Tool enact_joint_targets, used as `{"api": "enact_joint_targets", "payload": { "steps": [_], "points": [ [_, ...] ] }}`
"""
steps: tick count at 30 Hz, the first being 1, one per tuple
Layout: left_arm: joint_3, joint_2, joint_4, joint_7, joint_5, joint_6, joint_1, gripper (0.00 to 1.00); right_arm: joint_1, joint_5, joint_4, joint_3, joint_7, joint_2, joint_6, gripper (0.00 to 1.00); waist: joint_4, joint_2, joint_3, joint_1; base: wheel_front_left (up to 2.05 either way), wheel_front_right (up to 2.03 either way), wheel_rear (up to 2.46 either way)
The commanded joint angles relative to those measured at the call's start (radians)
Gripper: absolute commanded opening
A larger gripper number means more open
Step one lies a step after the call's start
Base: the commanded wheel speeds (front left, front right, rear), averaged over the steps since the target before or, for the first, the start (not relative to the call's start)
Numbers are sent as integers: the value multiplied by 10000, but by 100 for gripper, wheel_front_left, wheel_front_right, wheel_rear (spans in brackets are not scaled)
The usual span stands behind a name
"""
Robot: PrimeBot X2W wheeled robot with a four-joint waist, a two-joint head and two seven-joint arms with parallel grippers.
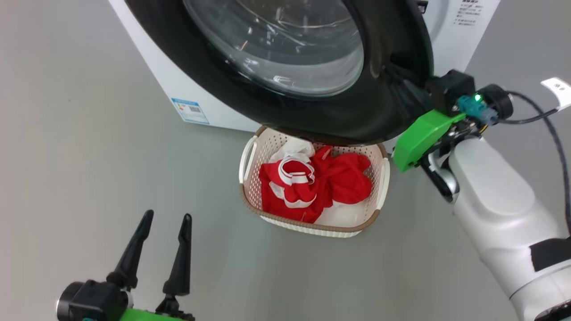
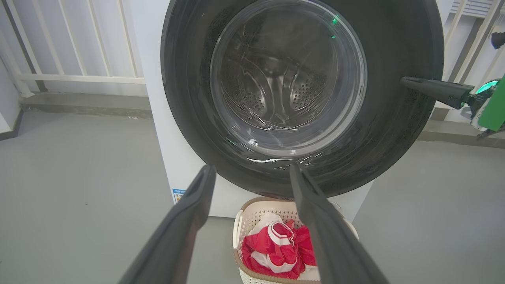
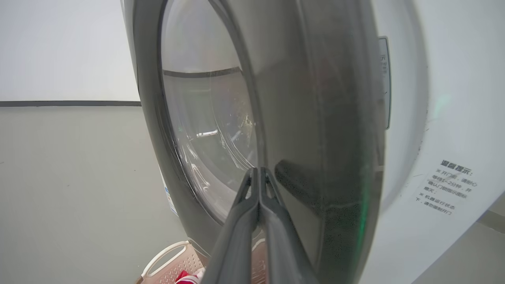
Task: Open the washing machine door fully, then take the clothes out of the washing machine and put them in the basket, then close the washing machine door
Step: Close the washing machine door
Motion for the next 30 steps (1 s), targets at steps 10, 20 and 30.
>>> {"api": "enact_joint_targets", "payload": {
  "steps": [10,20,30],
  "points": [
    [217,46,-168,-120,-65,-49,-716,100,-1064,-72,185,-185,-63,-216,63,0,304,0,686,0,0,0,0],
    [206,27,-52,-120,-245,-69,-1076,100,-2826,420,1513,-505,-63,-552,63,0,591,0,1258,0,0,0,0],
    [123,22,111,-120,-326,-75,-1260,100,-3561,417,1978,-642,-63,-699,63,0,690,0,1379,0,0,0,0]
  ]
}}
